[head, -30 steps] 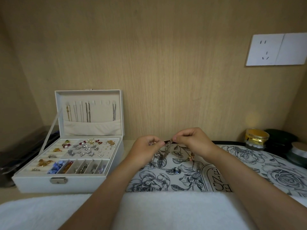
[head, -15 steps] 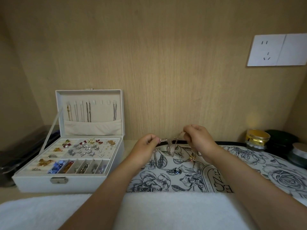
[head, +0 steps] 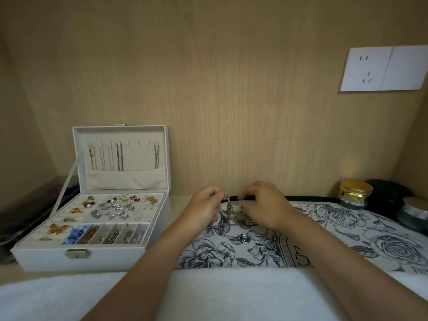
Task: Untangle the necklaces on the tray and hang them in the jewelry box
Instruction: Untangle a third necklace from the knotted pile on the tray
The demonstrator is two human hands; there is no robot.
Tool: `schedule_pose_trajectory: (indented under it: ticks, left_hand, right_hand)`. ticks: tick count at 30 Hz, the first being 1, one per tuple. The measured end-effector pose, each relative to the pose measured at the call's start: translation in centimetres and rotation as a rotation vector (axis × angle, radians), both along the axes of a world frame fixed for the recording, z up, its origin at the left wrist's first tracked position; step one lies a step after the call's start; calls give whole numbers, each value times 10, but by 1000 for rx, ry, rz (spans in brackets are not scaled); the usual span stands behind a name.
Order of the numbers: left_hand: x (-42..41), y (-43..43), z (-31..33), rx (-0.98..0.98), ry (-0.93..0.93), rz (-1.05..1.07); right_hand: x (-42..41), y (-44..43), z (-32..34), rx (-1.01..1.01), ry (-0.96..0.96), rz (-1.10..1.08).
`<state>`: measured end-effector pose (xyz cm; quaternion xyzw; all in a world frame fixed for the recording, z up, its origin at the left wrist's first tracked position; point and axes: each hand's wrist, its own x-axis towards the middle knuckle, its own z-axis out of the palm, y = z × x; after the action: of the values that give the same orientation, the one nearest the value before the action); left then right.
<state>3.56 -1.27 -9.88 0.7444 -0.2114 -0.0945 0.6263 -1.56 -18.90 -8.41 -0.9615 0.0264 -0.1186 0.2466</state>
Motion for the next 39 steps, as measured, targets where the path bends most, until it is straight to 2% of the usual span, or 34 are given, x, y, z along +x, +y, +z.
schedule_pose_trajectory:
  ticks: [1,3,4,10,16,19,24,28,30,33,35,39]
  left_hand:
    - [-1,-1,0,13,-17,-11]
    - [-2,-1,0,25,-43,-25]
    - [-3,0,1,25,-54,-27]
    - [0,5,-5,168,-269,54]
    - [-1,10,-5,263,-454,148]
    - [0,13,-5,233,-447,127]
    - [-1,6,-3,126,-369,93]
    - [-3,2,-2,14,-159,47]
    - [-4,0,-2,-27,-99,16]
    - [-5,-4,-2,-73,-21,-24]
    - [-5,-5,1,-50,-13,21]
    - [-5,-6,4,112,-113,122]
  right_hand:
    - [-1,6,2,149,-30,75]
    - [-2,13,5,479,24,208]
    - [-1,13,5,542,42,246]
    - [1,5,0,641,8,228]
    - [3,1,1,972,65,172]
    - [2,1,5,1129,71,208]
    - [2,5,5,1183,136,218]
    - [3,7,5,1151,113,198]
    - [3,8,4,1093,104,142]
    - [3,11,1,904,66,39]
    - [4,12,-2,808,39,27]
    - [5,13,-3,820,-16,-13]
